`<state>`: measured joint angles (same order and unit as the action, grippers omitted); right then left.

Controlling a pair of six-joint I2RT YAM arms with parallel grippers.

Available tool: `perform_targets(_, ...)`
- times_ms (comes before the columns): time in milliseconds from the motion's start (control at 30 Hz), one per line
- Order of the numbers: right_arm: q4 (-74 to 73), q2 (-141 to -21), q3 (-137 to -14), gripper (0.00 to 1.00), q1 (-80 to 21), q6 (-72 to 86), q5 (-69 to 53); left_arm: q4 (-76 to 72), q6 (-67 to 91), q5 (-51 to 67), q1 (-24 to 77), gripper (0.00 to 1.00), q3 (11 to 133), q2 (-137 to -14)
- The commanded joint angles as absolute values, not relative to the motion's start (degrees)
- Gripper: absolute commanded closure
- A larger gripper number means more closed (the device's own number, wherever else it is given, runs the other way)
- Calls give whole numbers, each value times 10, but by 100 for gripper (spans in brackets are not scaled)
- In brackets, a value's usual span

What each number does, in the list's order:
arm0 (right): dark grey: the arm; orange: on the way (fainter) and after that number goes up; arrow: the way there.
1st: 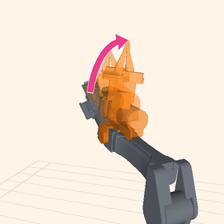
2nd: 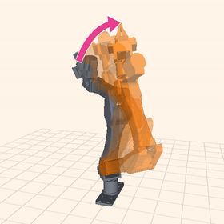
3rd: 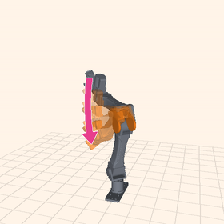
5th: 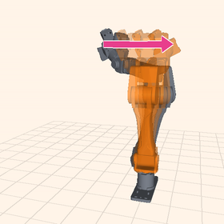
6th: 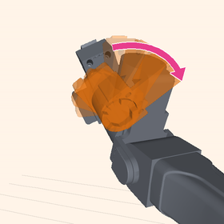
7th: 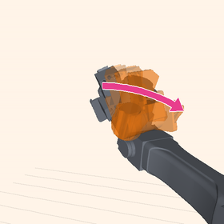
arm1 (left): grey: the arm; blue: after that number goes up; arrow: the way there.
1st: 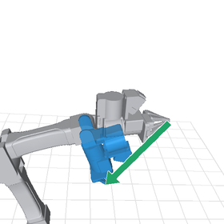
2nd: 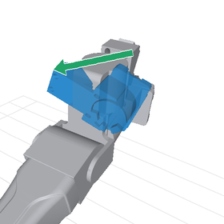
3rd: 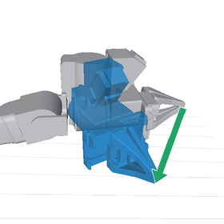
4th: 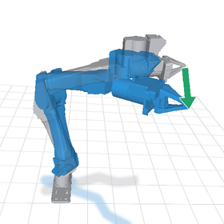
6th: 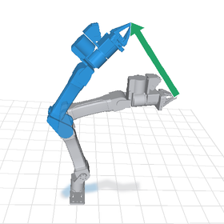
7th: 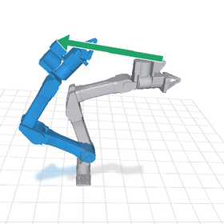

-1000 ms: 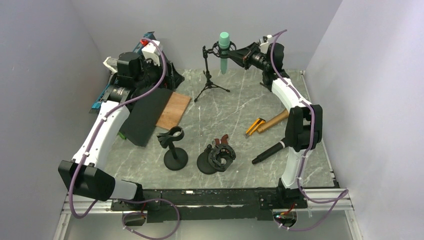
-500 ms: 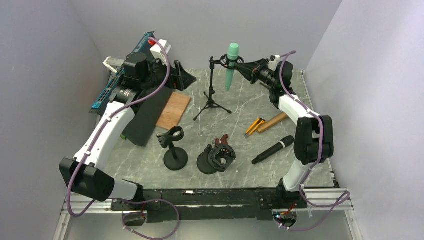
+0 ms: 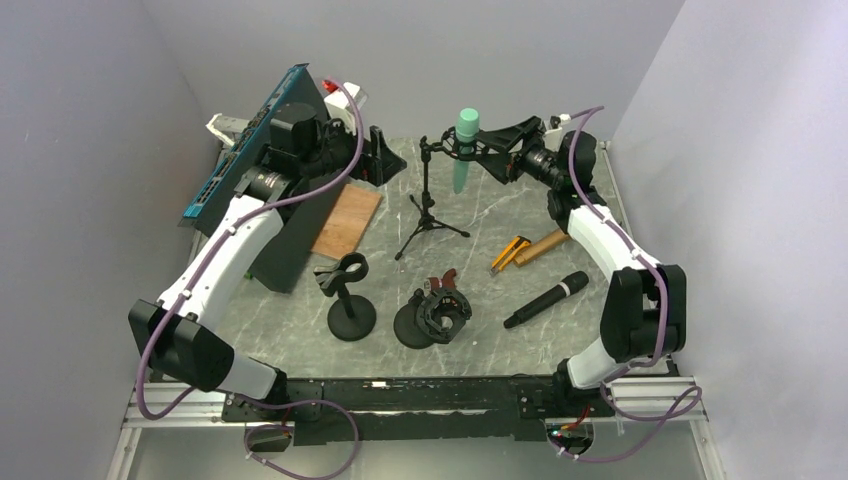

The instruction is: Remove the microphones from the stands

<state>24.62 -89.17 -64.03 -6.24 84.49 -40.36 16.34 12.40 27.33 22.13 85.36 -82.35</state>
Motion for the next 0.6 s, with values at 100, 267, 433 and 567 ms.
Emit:
perform_targets(100,1,-827,-734,12,-67,592,-318,171,52,268,221,3,831,-783)
perform_targets(267,-137,-788,-810,3,-96,387,-197,189,19,246,222,3,818,-758)
perform_targets(433,-231,-809,-926,2,-187,214,-38,178,19,247,222,3,806,-746)
perform_targets(567,-251,-847,-989,2,-243,143,63,179,18,244,224,4,803,-746)
